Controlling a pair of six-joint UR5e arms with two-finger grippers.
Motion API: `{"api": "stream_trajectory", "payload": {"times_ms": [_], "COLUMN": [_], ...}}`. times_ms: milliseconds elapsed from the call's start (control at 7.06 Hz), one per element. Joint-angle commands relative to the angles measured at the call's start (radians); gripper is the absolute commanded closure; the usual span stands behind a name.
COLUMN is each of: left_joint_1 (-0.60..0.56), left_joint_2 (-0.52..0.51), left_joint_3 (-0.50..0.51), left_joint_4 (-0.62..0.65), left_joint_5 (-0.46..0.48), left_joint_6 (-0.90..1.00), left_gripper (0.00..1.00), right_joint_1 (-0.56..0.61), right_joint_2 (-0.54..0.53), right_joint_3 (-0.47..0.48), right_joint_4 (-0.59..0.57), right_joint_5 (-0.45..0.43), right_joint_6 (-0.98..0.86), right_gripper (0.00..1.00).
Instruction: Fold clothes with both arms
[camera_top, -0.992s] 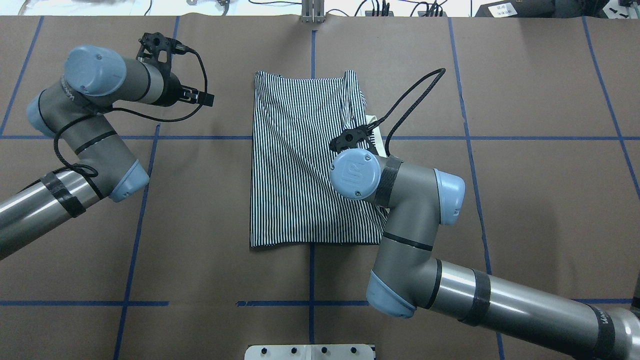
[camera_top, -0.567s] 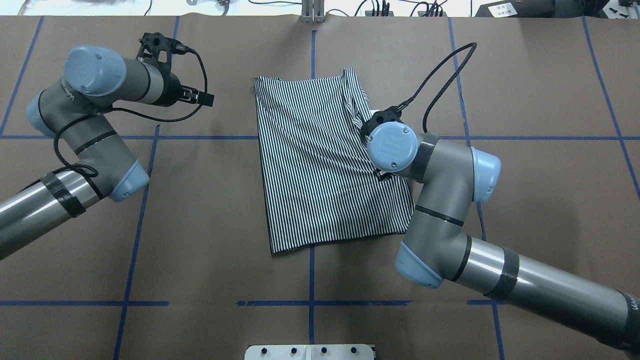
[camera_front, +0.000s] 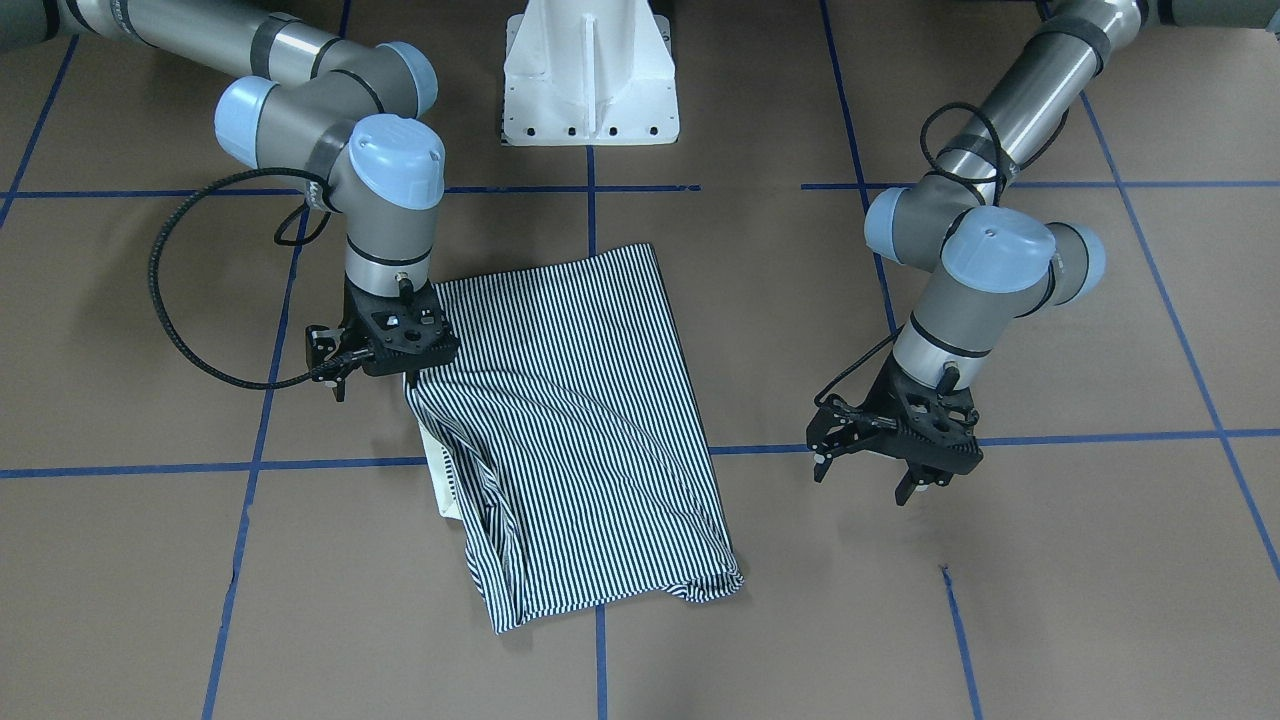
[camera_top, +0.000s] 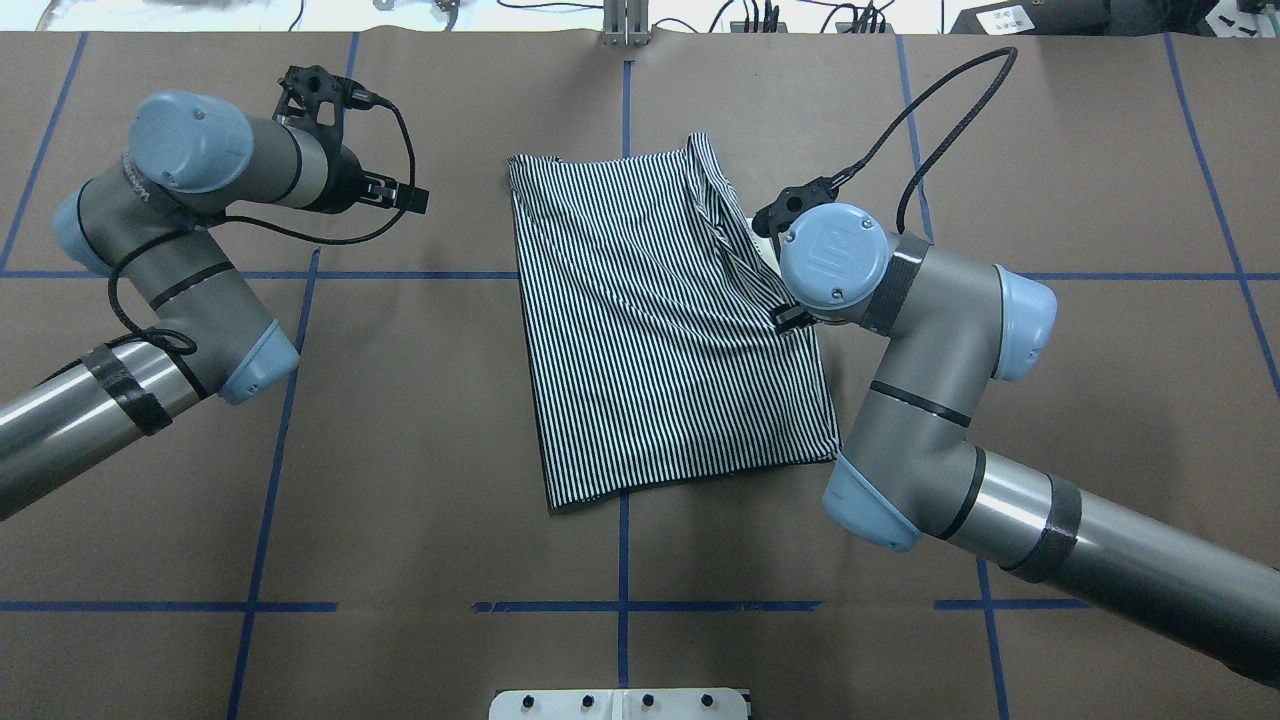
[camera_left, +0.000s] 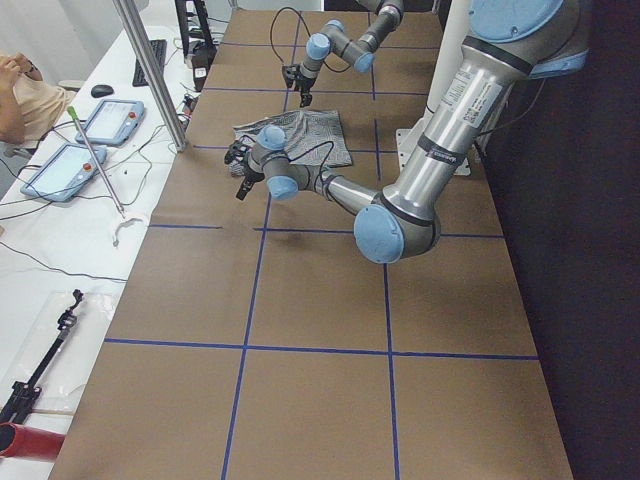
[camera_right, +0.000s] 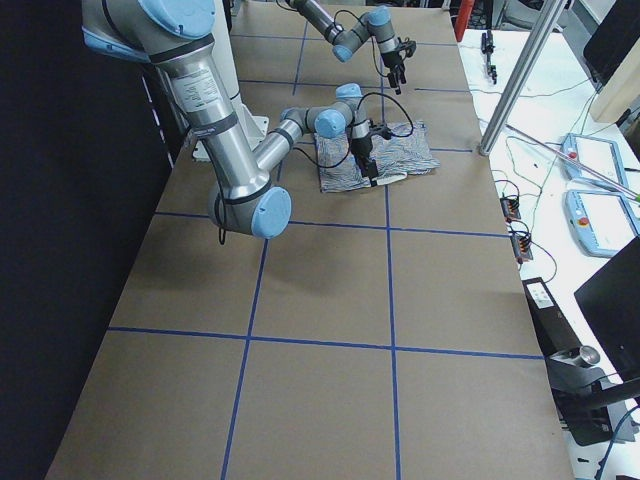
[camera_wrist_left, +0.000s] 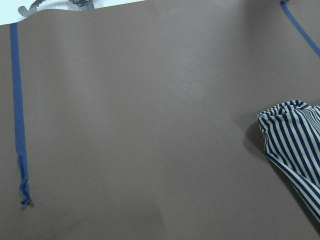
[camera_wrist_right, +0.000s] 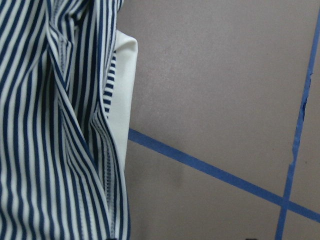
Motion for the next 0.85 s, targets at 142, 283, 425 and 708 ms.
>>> {"api": "stream_trajectory", "payload": {"times_ms": [142,283,425,708], "left_joint_1": [-0.001,-0.002,-0.002,-0.002], "left_joint_2": [0.0,0.002,0.002,0.002], "left_joint_3": [-0.028,-0.033,-0.031,-0.031], "left_joint_4": [0.012,0.012,0.012,0.006], "left_joint_5": [-0.001,-0.003,-0.022,-0.058], "left_joint_6": [-0.002,-0.002,-0.003,-0.024], "left_gripper": [0.0,0.0,0.0,0.0], "right_joint_1": [0.005,0.005,0.003,0.005], "right_joint_2": [0.183,0.274,0.309,0.33], "right_joint_3": [-0.161,-0.28,-0.335,-0.392], "right_joint_4": [0.078,0.081,0.081,0.078], "right_joint_5": [0.028,0.028,0.025,0.013], "right_joint_6": [0.155,0.158,0.155,0.137], "right_gripper": [0.0,0.0,0.0,0.07]}}
